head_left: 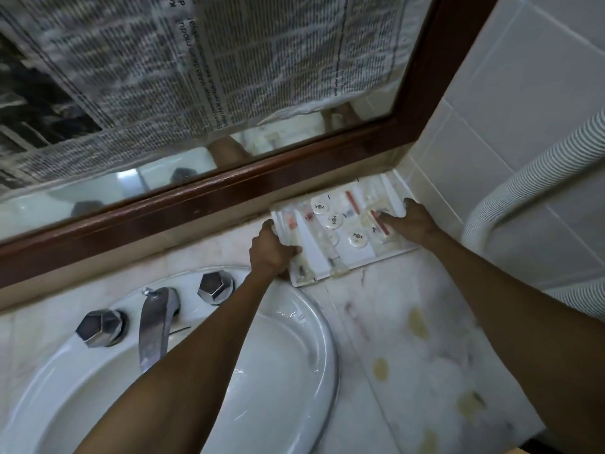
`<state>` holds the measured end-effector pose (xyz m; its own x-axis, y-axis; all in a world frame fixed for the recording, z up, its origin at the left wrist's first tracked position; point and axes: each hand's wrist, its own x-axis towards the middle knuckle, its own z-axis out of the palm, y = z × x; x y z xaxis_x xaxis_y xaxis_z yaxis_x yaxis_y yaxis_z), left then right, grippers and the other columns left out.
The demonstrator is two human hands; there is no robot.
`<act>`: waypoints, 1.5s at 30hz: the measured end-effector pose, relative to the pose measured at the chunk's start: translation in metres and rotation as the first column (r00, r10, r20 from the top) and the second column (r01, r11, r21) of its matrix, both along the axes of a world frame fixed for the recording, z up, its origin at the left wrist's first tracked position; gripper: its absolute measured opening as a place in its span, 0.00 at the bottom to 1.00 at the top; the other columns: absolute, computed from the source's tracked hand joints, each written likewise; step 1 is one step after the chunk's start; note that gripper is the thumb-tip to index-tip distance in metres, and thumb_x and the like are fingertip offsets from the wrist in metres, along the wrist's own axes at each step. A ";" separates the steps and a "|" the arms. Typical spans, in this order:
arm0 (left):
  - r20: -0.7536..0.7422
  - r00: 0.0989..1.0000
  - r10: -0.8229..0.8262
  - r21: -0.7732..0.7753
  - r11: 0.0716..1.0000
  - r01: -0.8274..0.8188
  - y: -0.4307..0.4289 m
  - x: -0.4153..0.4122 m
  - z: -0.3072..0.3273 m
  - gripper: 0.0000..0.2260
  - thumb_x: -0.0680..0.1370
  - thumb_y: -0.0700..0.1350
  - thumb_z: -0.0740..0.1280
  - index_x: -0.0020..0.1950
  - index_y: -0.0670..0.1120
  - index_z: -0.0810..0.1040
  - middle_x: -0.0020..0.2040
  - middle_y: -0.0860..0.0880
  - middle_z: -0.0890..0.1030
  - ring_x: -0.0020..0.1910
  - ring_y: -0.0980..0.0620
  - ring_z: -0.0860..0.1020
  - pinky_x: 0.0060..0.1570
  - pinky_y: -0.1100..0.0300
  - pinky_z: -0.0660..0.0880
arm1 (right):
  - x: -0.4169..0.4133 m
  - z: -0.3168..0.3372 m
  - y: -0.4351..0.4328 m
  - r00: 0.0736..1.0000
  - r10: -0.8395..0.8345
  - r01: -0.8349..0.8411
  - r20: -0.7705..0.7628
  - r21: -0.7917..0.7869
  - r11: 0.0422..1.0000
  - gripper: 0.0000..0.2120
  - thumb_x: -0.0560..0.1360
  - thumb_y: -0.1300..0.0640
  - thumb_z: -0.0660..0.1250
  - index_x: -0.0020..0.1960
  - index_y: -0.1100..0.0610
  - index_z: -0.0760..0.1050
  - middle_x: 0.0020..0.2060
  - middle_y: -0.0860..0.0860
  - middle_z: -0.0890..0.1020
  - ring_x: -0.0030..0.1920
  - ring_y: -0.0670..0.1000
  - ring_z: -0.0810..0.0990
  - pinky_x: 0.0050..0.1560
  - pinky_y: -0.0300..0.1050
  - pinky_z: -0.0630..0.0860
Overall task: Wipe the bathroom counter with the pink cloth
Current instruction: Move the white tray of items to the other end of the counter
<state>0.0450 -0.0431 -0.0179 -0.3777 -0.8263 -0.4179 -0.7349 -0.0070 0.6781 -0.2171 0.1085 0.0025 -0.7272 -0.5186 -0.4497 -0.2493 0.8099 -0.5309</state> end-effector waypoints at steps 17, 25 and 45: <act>-0.239 0.971 -0.017 -0.115 0.993 -0.011 0.092 0.139 0.086 0.34 0.73 0.40 0.79 0.76 0.49 0.70 0.43 0.54 0.76 0.48 0.45 0.80 0.51 0.44 0.83 | 0.106 0.046 0.088 0.998 0.044 -0.028 0.044 -0.319 0.947 0.51 0.63 0.35 0.78 0.78 0.49 0.61 0.70 0.58 0.71 0.71 0.57 0.71 0.70 0.52 0.71; -0.294 0.940 0.173 -0.138 0.965 -0.221 0.161 0.274 0.137 0.36 0.72 0.40 0.80 0.76 0.52 0.70 0.47 0.49 0.79 0.51 0.41 0.83 0.51 0.43 0.84 | 0.216 0.104 0.106 0.958 0.281 -0.216 0.050 -0.518 0.828 0.53 0.56 0.34 0.78 0.75 0.56 0.67 0.64 0.54 0.79 0.63 0.54 0.78 0.66 0.53 0.76; -0.364 0.723 0.587 -0.172 0.720 -0.672 0.205 0.670 0.184 0.45 0.69 0.40 0.82 0.82 0.53 0.65 0.40 0.47 0.75 0.43 0.45 0.80 0.42 0.45 0.85 | 0.598 0.157 -0.019 0.729 0.684 -0.568 -0.015 -0.572 0.592 0.43 0.57 0.39 0.81 0.69 0.45 0.72 0.61 0.49 0.79 0.60 0.52 0.79 0.63 0.55 0.77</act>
